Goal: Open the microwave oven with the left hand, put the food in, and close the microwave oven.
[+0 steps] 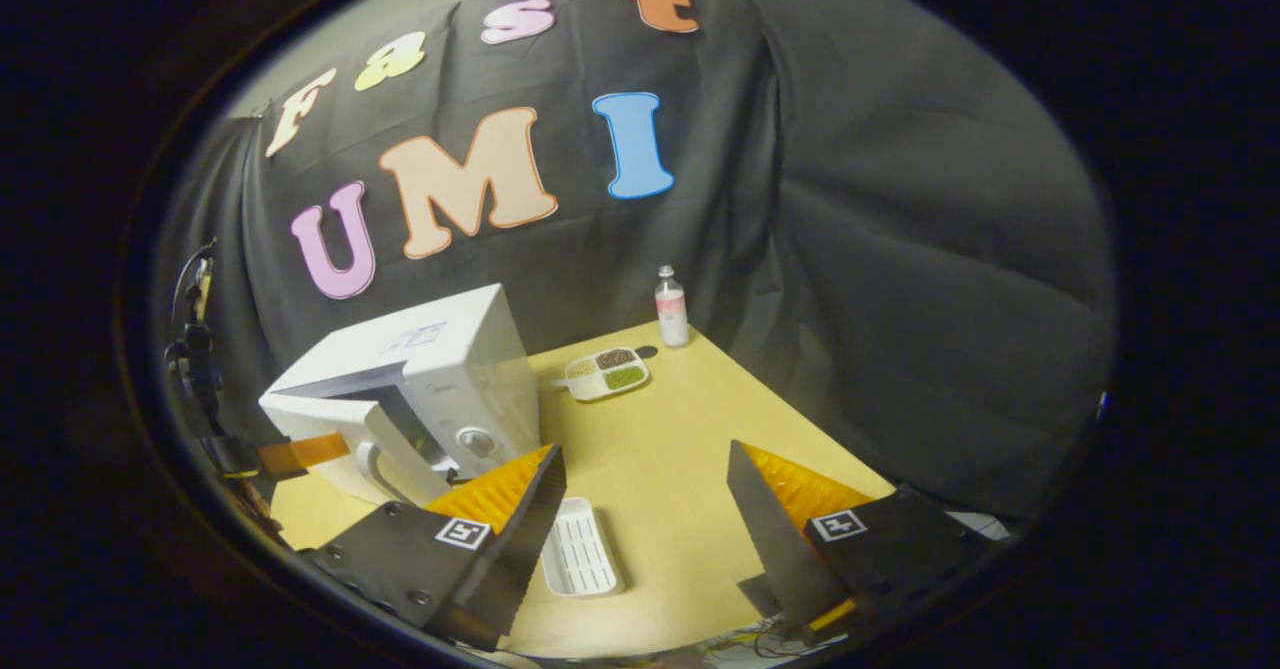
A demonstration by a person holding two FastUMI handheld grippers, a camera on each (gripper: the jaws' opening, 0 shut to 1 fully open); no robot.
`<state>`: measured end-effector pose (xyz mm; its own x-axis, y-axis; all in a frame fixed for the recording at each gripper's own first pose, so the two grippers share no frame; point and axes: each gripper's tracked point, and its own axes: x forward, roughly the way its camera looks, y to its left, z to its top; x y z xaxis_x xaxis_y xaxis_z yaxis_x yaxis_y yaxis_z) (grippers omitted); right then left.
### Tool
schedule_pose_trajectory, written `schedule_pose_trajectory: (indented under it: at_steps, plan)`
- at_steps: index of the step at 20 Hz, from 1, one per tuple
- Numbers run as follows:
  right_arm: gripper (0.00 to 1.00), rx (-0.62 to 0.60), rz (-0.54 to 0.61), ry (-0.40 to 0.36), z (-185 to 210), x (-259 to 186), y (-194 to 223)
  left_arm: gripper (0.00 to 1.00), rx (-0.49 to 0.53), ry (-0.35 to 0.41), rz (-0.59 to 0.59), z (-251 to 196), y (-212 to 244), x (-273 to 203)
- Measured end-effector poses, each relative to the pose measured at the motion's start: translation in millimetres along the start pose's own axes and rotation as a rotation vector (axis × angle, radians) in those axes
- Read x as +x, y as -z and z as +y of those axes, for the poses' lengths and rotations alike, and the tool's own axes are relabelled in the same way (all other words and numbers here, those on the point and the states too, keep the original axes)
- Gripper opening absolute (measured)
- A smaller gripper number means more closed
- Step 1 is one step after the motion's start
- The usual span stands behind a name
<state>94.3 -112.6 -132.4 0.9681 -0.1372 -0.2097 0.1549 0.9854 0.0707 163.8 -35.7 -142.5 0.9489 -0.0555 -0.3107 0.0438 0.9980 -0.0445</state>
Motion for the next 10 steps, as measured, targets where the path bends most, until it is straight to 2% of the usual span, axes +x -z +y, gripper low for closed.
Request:
schedule_pose_trajectory:
  at_steps: [10]
  plan:
    - [0.99,-0.013,0.022,-0.021,-8.2,14.4,5.4,0.01,-0.021,-0.043,-0.061,-2.3,-17.6,34.0]
